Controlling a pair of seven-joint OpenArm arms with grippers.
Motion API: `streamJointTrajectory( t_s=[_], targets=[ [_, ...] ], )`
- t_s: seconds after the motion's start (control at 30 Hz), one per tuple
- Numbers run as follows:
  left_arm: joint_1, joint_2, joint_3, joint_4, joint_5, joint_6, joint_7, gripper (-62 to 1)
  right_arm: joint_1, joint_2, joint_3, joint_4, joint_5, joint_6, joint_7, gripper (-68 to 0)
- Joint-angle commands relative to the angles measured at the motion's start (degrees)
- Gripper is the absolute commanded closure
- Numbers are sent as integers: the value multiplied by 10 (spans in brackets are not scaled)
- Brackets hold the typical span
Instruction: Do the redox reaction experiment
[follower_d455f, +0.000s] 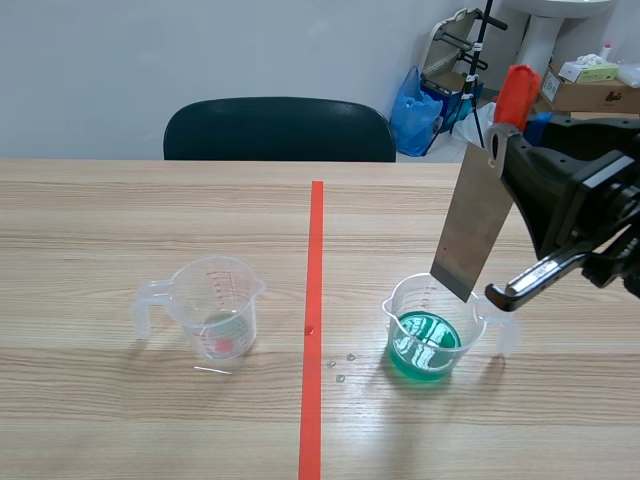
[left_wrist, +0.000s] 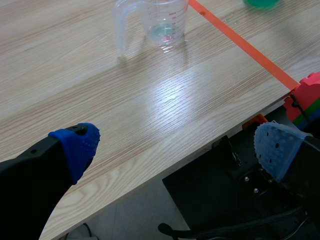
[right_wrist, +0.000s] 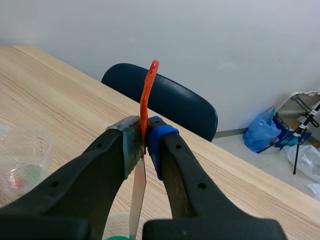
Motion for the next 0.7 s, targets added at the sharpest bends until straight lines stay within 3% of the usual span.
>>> streamJointTrajectory(
  t_s=[0.0,0.67],
  targets=[
    [1,1,-2,6,-4,-1,-10,-623,8,3,3,16,4,-2,11,-20],
    [1,1,-2,6,-4,-1,-10,-623,8,3,3,16,4,-2,16,-20]
  ],
)
